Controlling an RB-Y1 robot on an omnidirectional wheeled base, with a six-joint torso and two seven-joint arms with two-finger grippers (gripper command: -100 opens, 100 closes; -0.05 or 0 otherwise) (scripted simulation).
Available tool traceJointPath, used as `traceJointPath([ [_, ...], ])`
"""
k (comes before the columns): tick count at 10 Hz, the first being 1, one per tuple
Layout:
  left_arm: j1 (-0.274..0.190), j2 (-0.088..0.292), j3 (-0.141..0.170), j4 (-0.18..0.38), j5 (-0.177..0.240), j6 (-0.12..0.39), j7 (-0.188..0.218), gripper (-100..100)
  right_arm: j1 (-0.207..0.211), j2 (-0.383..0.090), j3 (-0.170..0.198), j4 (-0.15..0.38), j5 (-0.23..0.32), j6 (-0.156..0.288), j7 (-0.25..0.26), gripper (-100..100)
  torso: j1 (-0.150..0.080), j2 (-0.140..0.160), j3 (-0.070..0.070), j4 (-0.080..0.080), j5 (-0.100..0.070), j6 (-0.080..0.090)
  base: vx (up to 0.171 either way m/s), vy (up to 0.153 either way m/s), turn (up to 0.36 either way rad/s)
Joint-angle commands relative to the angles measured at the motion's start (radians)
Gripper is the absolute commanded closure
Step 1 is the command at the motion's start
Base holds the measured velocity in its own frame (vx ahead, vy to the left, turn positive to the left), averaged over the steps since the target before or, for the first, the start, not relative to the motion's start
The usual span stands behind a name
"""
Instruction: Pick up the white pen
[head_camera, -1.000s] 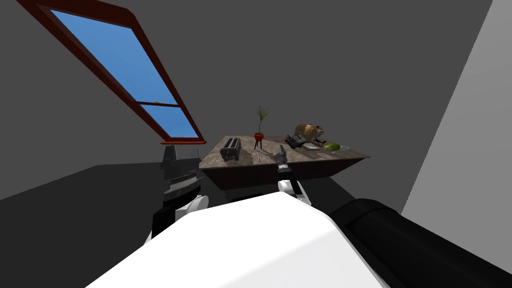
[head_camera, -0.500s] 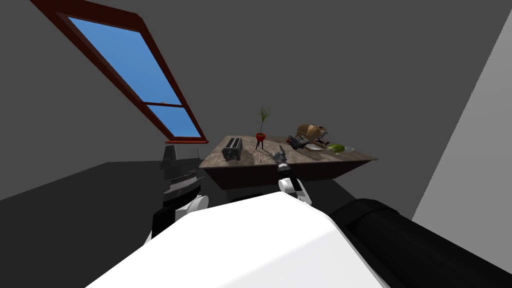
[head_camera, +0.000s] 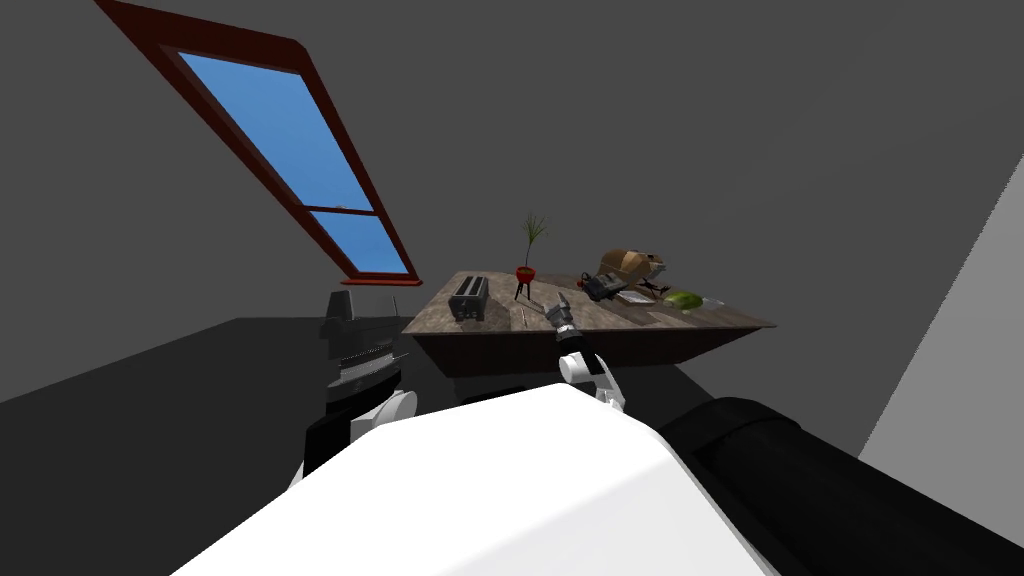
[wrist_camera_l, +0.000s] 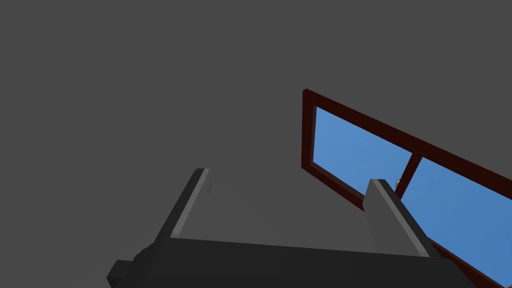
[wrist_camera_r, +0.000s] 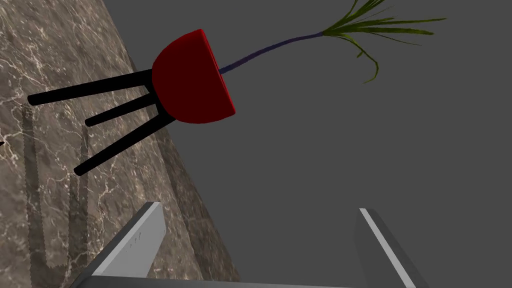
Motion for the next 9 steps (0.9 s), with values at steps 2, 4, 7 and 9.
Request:
traceJointPath([
  [2,0.0,0.0,0.0,0.0,0.0,0.0,0.0,0,-0.019,-0.009,-0.019,-0.002,-0.011,0.08,-0.074,-100,0.0,0.0,0.0,0.0,0.0,0.0,0.013,0.014,0.056],
  [4,0.0,0.0,0.0,0.0,0.0,0.0,0.0,0,-0.019,-0.009,-0.019,-0.002,-0.011,0.12,-0.093,-100,0.0,0.0,0.0,0.0,0.0,0.0,0.008,0.008,0.02],
  [7,0.0,0.0,0.0,0.0,0.0,0.0,0.0,0,-0.044,-0.02,-0.045,-0.002,-0.027,0.215,-0.186,-100,0.0,0.0,0.0,0.0,0.0,0.0,0.013,0.011,0.07],
  [9,0.0,0.0,0.0,0.0,0.0,0.0,0.0,0,-0.044,-0.02,-0.045,-0.002,-0.027,0.255,-0.204,-100,0.0,0.0,0.0,0.0,0.0,0.0,0.01,0.009,0.026],
])
